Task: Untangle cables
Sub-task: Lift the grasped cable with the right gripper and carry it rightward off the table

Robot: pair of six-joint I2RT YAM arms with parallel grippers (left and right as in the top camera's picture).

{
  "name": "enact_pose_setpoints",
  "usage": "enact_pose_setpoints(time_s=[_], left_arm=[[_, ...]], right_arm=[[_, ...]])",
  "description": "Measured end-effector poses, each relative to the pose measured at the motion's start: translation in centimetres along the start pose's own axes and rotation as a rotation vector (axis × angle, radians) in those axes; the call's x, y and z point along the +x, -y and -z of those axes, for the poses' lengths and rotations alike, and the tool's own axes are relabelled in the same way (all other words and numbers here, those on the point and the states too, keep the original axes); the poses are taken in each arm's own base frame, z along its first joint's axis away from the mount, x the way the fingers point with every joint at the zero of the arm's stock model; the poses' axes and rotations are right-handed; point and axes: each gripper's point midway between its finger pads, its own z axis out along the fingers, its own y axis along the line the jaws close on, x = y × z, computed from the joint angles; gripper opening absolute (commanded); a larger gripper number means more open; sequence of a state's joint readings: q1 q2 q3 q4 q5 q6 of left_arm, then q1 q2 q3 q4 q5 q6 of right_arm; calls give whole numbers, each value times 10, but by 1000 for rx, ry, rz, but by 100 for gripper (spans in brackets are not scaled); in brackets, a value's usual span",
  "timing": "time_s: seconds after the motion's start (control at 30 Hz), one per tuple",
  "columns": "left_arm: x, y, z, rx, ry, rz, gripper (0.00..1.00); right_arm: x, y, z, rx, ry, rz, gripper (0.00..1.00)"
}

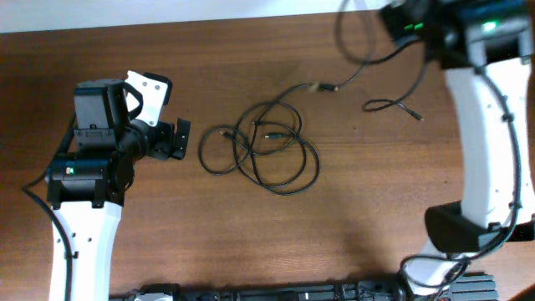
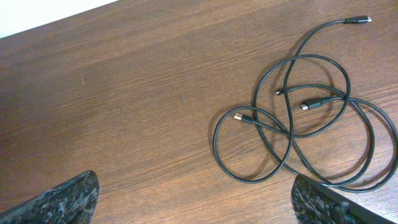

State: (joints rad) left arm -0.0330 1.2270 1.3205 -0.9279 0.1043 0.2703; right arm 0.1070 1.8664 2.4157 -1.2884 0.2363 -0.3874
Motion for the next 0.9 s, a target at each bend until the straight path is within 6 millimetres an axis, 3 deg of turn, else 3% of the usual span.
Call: enact_pose_setpoints(time_s=[0.07, 0.2, 0.43, 0.7, 0.9], left_arm=[[0, 0, 0, 0, 0, 0, 99], [0, 0, 0, 0, 0, 0, 99], [0, 0, 0, 0, 0, 0, 99], [0, 0, 0, 0, 0, 0, 99], [0, 0, 0, 0, 0, 0, 99]], right_arm=[[29, 43, -15, 67, -74, -161, 4], [86, 107, -28, 178, -193, -400, 4], [173, 192, -10, 356, -300, -702, 4], [260, 253, 20, 510, -388, -887, 4], [316, 273, 10, 523, -409, -1000, 4]])
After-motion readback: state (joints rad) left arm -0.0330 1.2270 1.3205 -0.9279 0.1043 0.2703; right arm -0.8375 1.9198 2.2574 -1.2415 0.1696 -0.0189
